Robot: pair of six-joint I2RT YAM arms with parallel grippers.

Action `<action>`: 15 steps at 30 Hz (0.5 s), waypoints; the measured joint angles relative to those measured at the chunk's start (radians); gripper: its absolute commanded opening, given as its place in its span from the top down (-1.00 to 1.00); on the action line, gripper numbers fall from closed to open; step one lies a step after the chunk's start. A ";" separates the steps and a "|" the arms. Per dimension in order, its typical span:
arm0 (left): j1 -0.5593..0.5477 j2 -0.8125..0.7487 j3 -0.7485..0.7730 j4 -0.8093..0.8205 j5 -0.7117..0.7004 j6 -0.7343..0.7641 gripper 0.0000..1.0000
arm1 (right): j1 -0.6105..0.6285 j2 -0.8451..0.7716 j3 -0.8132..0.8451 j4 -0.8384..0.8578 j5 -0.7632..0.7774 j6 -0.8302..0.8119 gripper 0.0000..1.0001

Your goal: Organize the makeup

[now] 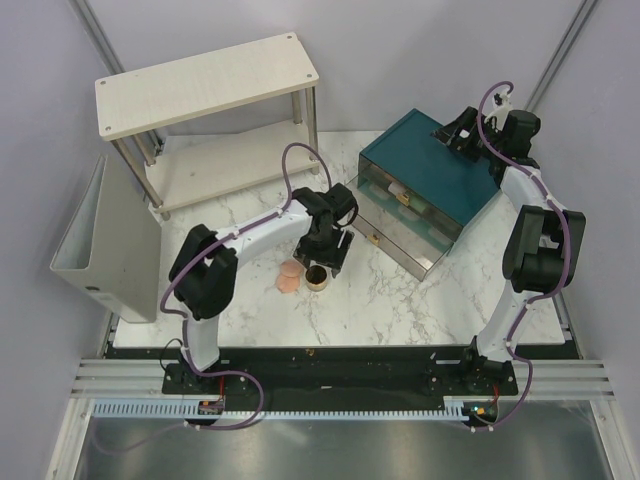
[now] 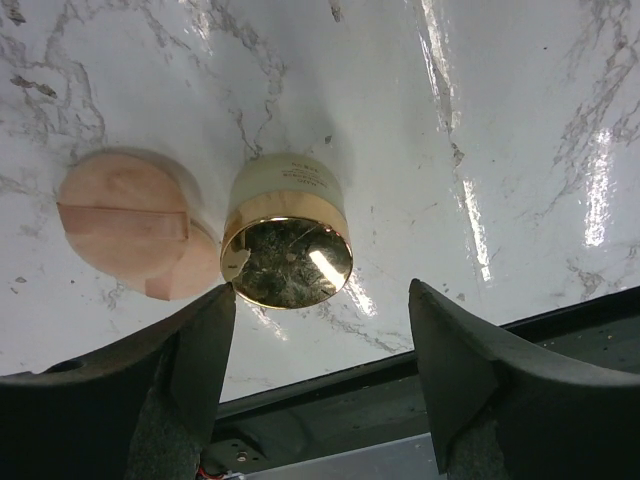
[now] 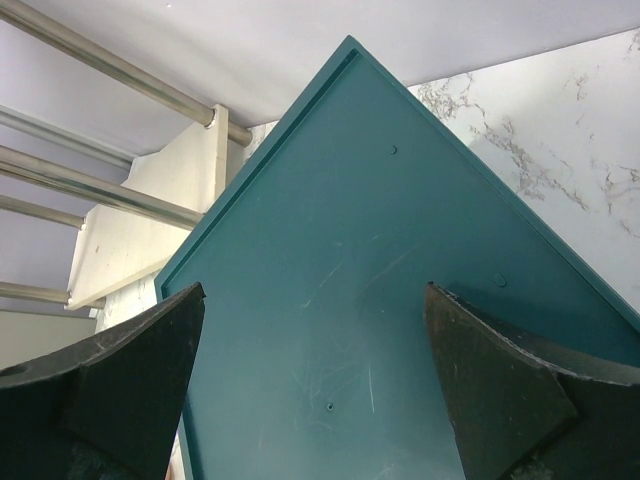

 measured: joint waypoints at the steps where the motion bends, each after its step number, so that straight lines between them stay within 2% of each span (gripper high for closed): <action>1: -0.003 0.013 0.000 0.000 0.000 0.000 -0.54 | 0.000 0.000 0.000 0.000 0.000 0.000 -0.96; 15: -0.005 0.052 -0.016 0.003 -0.046 0.000 -0.55 | 0.000 0.000 0.000 0.001 -0.006 0.007 -0.96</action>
